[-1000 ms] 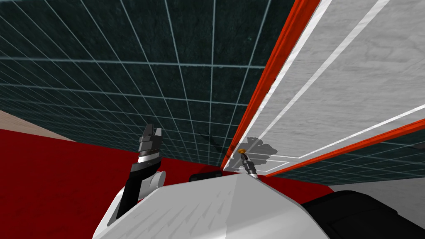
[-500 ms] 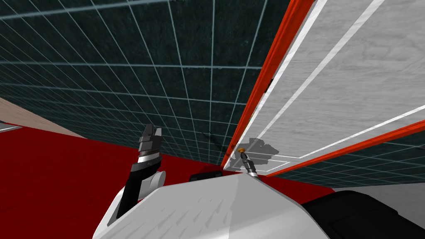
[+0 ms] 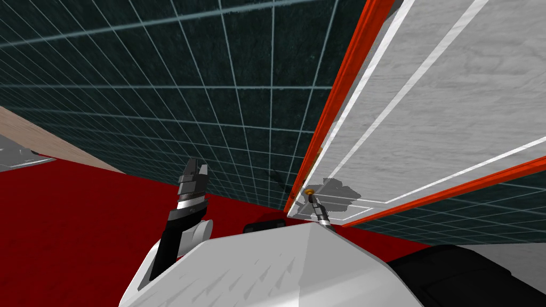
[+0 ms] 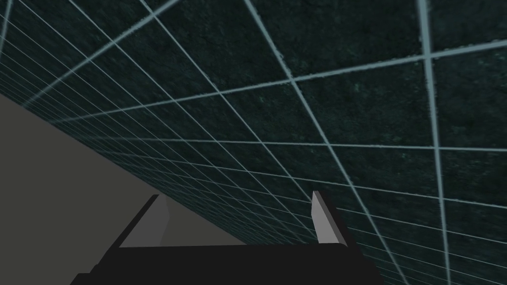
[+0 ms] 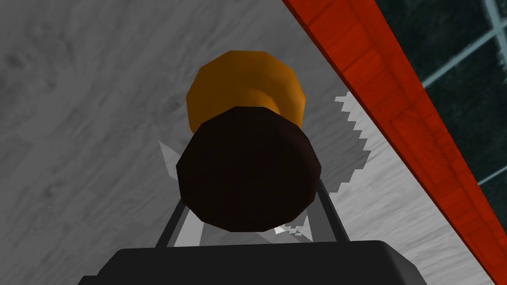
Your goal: Pull the door open
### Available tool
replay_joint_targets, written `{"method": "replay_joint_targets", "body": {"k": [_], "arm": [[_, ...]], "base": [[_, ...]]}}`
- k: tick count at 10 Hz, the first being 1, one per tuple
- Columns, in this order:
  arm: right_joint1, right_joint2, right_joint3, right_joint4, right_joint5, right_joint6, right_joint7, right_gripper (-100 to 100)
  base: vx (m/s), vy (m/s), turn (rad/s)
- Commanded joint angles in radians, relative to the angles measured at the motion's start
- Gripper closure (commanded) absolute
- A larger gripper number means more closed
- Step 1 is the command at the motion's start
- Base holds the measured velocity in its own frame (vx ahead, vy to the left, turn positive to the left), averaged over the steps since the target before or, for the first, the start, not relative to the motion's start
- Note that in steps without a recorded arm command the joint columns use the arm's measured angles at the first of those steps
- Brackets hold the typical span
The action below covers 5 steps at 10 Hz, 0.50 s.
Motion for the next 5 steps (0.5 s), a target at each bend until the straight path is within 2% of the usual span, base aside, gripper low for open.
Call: {"method": "replay_joint_targets", "body": {"k": [1,2,3,4,5], "arm": [[-0.009,-0.006,0.023,-0.005,-0.034,-0.009,-0.050,100],[-0.010,-0.012,0.041,-0.006,-0.065,-0.006,-0.078,100],[-0.010,-0.012,0.041,-0.006,-0.065,-0.006,-0.092,100],[-0.011,-0.018,0.059,-0.007,-0.097,-0.003,-0.127,100],[-0.011,-0.018,0.059,-0.007,-0.097,-0.003,-0.133,100]], "base": [[-0.053,-0.011,0.051],[-0.073,-0.018,0.104],[-0.062,-0.010,0.035],[-0.062,-0.014,0.050],[-0.050,-0.013,0.030]]}}
